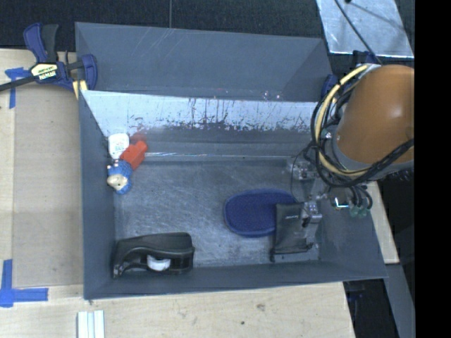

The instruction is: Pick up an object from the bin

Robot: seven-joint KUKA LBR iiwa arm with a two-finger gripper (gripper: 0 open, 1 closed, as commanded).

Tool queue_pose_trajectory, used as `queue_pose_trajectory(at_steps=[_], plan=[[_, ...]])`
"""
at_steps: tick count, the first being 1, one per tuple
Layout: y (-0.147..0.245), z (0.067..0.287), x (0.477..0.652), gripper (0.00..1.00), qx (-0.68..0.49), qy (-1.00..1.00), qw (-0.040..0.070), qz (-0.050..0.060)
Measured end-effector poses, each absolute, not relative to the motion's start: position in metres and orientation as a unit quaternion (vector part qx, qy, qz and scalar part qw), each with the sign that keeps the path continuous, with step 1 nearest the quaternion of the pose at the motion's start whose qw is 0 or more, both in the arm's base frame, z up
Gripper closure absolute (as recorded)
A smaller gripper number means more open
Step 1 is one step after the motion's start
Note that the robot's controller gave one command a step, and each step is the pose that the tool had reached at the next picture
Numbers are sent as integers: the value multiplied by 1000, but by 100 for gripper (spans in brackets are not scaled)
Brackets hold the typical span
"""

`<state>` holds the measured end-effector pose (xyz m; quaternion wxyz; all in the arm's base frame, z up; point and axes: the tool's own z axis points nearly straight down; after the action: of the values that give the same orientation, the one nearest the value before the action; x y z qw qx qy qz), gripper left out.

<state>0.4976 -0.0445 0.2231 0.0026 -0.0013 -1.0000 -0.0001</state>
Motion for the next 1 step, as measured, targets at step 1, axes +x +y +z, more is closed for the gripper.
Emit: queue_pose_trajectory(at_steps=[1], plan=[[15, 96, 536, 0, 6, -1000, 2, 0]])
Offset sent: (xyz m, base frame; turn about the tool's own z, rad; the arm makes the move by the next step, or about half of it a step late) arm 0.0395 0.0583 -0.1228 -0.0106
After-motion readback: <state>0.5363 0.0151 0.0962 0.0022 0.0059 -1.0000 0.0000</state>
